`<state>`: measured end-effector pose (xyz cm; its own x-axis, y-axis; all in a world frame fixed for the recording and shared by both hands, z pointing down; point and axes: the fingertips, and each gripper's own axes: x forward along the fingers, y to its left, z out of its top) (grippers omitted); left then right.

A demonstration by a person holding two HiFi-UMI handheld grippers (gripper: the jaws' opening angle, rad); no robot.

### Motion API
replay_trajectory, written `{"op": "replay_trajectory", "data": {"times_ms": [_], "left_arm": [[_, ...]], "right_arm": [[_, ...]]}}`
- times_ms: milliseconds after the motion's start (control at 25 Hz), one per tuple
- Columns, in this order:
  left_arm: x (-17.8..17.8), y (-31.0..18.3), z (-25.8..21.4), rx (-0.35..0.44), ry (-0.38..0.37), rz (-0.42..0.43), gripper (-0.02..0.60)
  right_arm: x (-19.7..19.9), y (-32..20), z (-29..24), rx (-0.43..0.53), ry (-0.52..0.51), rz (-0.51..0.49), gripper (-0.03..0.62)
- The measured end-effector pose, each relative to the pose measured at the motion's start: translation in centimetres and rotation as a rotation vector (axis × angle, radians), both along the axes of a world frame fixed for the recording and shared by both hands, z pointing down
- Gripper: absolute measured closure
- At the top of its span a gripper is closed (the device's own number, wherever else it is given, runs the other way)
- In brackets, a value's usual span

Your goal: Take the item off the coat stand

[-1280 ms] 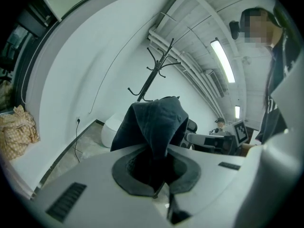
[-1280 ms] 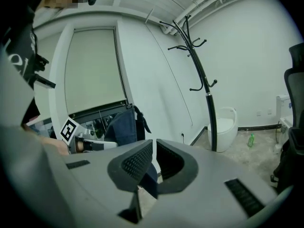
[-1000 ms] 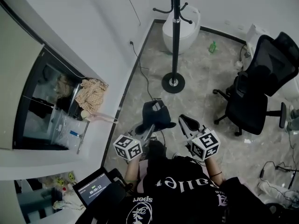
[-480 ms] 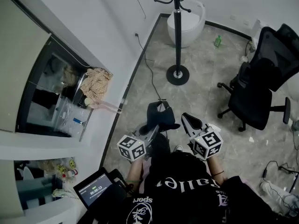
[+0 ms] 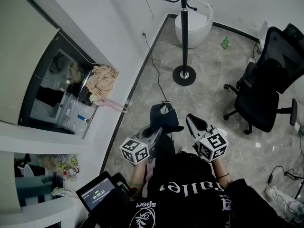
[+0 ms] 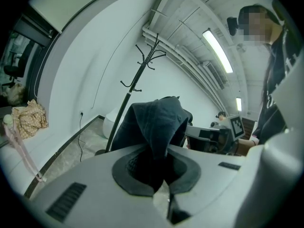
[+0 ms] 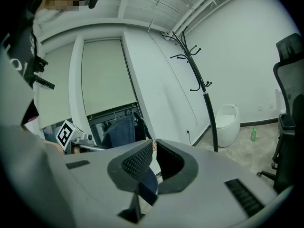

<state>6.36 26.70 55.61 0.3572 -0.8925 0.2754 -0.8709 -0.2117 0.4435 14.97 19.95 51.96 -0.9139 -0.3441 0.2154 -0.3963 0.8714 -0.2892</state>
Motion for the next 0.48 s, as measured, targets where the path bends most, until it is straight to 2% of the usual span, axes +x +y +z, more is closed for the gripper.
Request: {"op": "replay_trajectory", "data": {"times_ms": [480], "left_arm": [[0.67, 0.39, -0.2, 0.008, -0.004, 0.014, 0.568]], "right_arm": [[1.06, 0.61, -0.45, 0.006, -0.007, 0.008, 0.576]]}}
